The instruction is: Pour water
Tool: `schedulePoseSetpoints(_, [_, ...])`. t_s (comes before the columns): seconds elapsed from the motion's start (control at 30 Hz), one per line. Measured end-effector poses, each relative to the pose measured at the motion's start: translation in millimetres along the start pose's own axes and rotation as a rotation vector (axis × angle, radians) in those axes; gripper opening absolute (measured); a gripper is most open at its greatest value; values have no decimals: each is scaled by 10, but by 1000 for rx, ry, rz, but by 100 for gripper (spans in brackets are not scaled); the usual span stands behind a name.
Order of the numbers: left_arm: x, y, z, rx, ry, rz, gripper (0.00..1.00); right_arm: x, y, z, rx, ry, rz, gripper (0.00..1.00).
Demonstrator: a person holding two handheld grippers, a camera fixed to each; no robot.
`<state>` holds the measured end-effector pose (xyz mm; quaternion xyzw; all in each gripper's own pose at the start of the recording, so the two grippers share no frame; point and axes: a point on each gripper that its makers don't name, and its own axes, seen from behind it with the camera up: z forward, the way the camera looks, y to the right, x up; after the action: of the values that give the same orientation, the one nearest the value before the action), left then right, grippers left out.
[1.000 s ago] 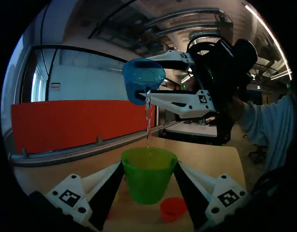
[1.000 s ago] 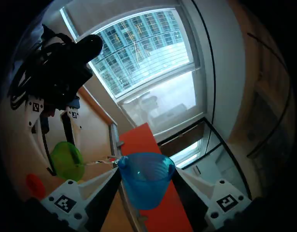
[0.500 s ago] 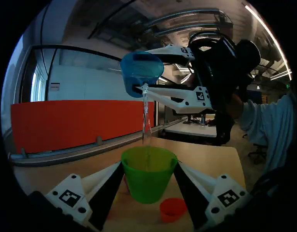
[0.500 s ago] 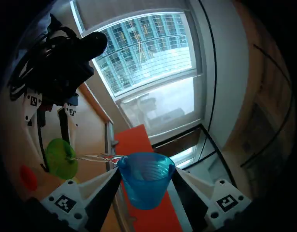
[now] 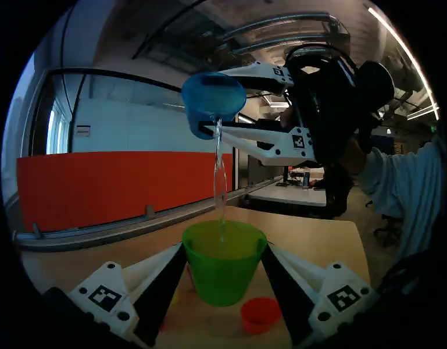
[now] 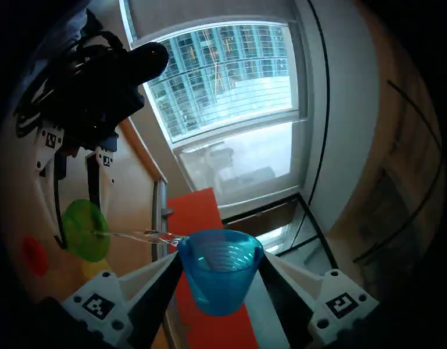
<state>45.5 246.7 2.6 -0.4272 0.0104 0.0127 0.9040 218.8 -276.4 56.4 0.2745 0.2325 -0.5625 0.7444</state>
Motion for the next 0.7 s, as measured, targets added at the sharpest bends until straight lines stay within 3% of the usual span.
schedulePoseSetpoints(0.7, [7, -9, 11, -1, 5, -4, 87, 77, 112, 43, -11, 6, -122, 90])
